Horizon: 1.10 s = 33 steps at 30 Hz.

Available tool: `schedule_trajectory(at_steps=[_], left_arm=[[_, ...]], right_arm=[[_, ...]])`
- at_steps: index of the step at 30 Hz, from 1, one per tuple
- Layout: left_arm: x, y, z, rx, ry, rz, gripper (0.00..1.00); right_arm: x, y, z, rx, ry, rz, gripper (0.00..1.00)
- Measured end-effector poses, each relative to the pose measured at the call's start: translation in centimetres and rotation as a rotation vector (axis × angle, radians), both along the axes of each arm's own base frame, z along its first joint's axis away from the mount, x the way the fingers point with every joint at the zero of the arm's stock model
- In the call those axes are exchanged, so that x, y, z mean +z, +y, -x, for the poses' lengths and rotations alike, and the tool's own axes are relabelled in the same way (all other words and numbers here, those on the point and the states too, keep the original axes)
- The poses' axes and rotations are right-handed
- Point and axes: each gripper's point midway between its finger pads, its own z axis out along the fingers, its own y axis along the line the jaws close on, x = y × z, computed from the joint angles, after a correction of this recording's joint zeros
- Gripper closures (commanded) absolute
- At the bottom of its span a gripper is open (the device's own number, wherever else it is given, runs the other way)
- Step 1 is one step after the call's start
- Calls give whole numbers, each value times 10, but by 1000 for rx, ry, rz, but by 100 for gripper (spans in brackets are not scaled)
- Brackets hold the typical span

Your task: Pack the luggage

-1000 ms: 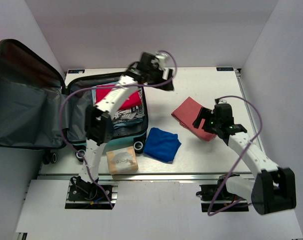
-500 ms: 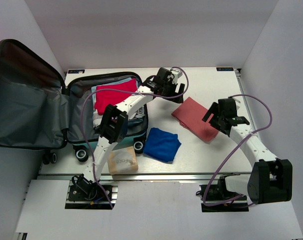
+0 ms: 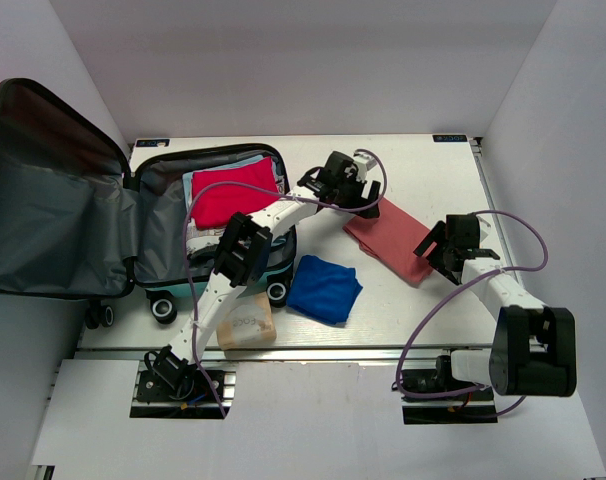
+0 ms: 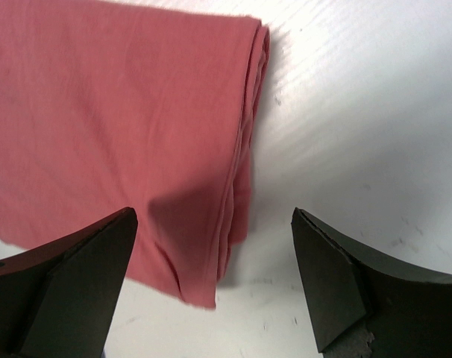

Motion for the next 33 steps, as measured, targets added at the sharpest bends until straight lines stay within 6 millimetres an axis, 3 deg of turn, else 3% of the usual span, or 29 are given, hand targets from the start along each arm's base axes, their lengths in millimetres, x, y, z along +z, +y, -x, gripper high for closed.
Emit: schedule_trajectory(at_steps=[3, 7, 13, 15, 16, 18, 19, 21, 24, 26, 29, 33], left_arm=[[-1, -8, 4, -9, -8, 4, 2], [-2, -13, 7, -14, -16, 5, 13], [-11, -15, 18, -39, -2, -3, 62], [-14, -14, 21, -47, 4, -7, 87], [-14, -15, 23, -48, 10, -4, 97], [-12, -16, 26, -52, 13, -1, 100], [-11, -16, 29, -53, 16, -3, 100], [-9, -13, 35, -50, 27, -7, 100], [-2, -2, 44, -17, 44, -19, 100], [14, 5, 49, 6, 44, -15, 100], [57, 7, 55, 25, 6, 34, 100], [124, 18, 65, 62, -77, 109, 100]], right_arm=[[-10, -1, -9, 4, -2, -22, 11], [-24, -2, -19, 5, 0, -72, 11], [-22, 3, -32, 51, -46, -108, 27], [-24, 4, -33, 69, -45, -108, 37], [-25, 5, -34, 81, -46, -108, 51], [-28, 9, -34, 105, -42, -118, 70], [-29, 10, -35, 114, -41, -124, 86], [-27, 13, -39, 138, -54, -130, 99], [-22, 15, -41, 172, -54, -130, 100], [-17, 19, -43, 199, -52, -134, 100], [3, 29, -50, 254, -83, -144, 100], [49, 49, -67, 349, -156, -149, 100]])
